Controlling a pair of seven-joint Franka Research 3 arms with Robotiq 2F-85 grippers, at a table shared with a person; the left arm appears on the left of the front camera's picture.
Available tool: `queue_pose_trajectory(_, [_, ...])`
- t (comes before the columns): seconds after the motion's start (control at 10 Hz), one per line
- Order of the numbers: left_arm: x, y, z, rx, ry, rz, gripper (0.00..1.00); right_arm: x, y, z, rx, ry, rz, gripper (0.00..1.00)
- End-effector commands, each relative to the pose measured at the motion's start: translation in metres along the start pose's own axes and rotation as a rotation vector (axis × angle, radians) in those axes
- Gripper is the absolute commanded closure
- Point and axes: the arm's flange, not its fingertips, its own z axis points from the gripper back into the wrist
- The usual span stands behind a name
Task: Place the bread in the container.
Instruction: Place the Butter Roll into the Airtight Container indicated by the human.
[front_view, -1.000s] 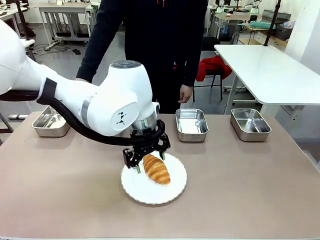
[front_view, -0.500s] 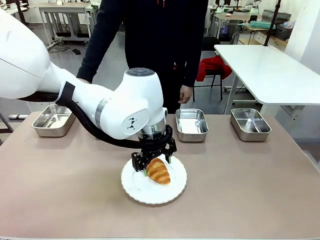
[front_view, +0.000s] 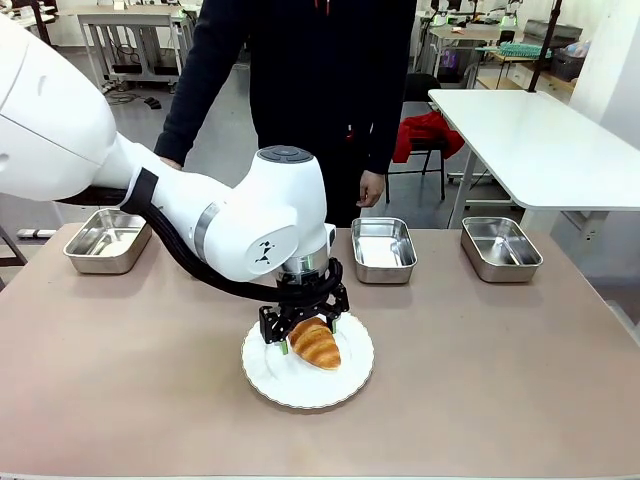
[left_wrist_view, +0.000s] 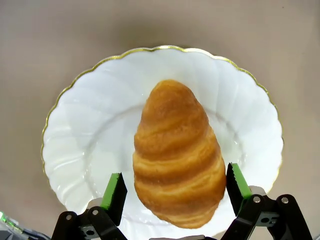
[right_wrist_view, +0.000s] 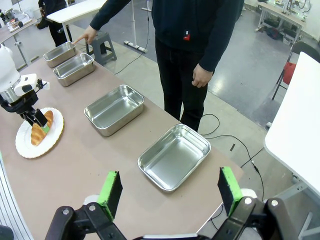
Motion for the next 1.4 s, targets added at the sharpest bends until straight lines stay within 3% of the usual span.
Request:
queue_pose_trajectory(0.0, [0.006, -0.001, -0.005, -0.02, -0.013, -0.04, 0.0, 0.001, 0.001, 0.001, 0.003, -0.005, 0.005, 0.0])
queue_pose_trajectory(0.1, [0.007, -0.001, -0.005, -0.022, -0.02, -0.03, 0.2, 0.001, 0.001, 0.001, 0.003, -0.005, 0.005, 0.0])
queue_pose_trajectory(0.2, [0.008, 0.0, -0.005, -0.035, -0.023, -0.034, 0.2, 0.001, 0.001, 0.001, 0.003, -0.005, 0.005, 0.0])
queue_pose_trajectory(0.3, [0.007, 0.0, -0.005, -0.034, -0.022, -0.04, 0.4, 0.001, 0.001, 0.001, 0.003, -0.005, 0.005, 0.0])
queue_pose_trajectory(0.4, [0.01, 0.001, -0.006, -0.007, -0.032, -0.069, 0.22, 0.001, 0.001, 0.001, 0.003, -0.005, 0.005, 0.0])
queue_pose_trajectory(0.5, [0.011, 0.001, -0.007, -0.004, -0.03, -0.058, 0.6, 0.001, 0.001, 0.001, 0.003, -0.005, 0.005, 0.0])
queue_pose_trajectory(0.6, [0.012, 0.001, -0.007, -0.006, -0.041, -0.084, 0.42, 0.001, 0.001, 0.001, 0.003, -0.005, 0.005, 0.0])
queue_pose_trajectory(0.7, [0.012, 0.001, -0.009, -0.004, 0.056, -0.062, 0.66, 0.001, 0.001, 0.001, 0.003, -0.005, 0.005, 0.0])
queue_pose_trajectory(0.8, [0.009, 0.0, -0.003, -0.021, -0.013, -0.049, 0.66, 0.001, 0.001, 0.001, 0.003, -0.005, 0.005, 0.0])
queue_pose_trajectory(0.9, [0.009, 0.0, -0.003, -0.021, -0.013, -0.049, 0.66, 0.001, 0.001, 0.001, 0.003, -0.005, 0.005, 0.0])
queue_pose_trajectory(1.0, [0.01, 0.0, -0.002, -0.018, 0.001, -0.053, 0.44, 0.001, 0.001, 0.001, 0.003, -0.005, 0.005, 0.0])
queue_pose_trajectory(1.1, [0.021, 0.008, 0.024, -0.095, 0.004, -0.08, 0.53, 0.001, 0.001, 0.001, 0.003, -0.005, 0.005, 0.0])
queue_pose_trajectory(1.3, [0.057, 0.044, 0.097, -0.111, -0.036, -0.191, 0.53, 0.001, 0.001, 0.001, 0.003, -0.005, 0.005, 0.0])
